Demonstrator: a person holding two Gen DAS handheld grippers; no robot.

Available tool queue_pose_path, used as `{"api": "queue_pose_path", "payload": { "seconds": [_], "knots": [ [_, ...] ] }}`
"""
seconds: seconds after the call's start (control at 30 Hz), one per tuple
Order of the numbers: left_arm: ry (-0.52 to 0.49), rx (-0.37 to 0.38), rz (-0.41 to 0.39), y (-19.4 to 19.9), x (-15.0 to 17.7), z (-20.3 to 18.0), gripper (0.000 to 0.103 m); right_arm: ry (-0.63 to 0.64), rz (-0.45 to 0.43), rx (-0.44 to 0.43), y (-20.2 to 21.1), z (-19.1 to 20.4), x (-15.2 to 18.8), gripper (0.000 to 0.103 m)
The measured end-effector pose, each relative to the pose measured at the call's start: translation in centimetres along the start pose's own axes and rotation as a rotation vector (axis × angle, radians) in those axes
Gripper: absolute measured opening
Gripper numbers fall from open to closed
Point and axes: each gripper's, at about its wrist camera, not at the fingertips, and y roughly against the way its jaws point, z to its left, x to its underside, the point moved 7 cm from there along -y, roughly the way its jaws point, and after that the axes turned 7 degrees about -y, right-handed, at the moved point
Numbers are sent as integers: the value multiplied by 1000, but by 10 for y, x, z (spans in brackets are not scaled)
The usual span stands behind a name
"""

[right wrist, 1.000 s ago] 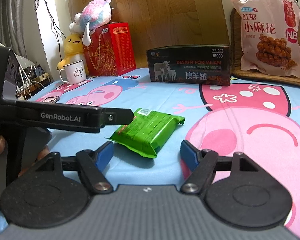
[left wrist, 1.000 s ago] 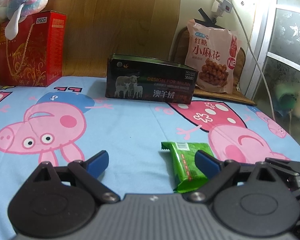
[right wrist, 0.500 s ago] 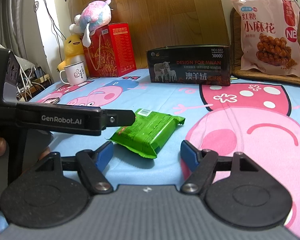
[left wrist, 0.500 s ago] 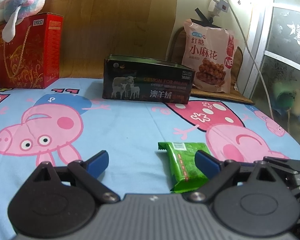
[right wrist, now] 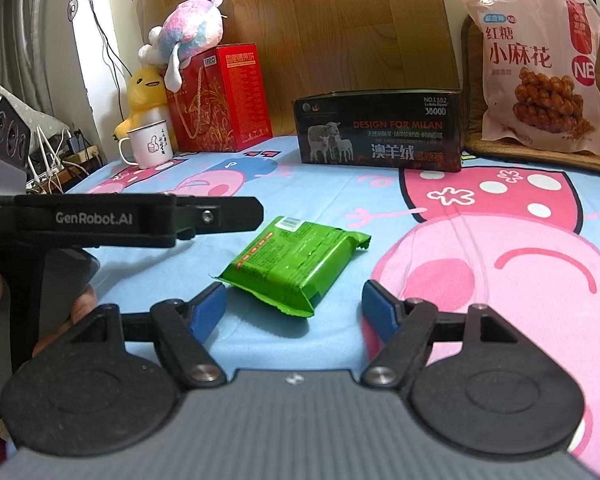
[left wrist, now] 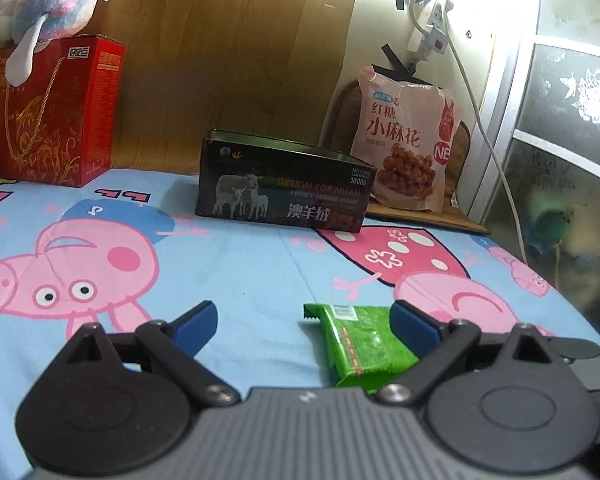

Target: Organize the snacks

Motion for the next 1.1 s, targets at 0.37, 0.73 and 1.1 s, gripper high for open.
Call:
{"api": "queue_pose_path", "payload": {
  "seconds": [0.37,0.73,1.1],
  "knots": [
    [11,-22,92,-14,6,3,99,14,9,0,0,1,0,81],
    [19,-23,118,-16,8,4,99,23,8,22,4,2,3,81],
    [77,131,105,9,-1,5,91,132,49,29,4,6,6,81]
  ]
}}
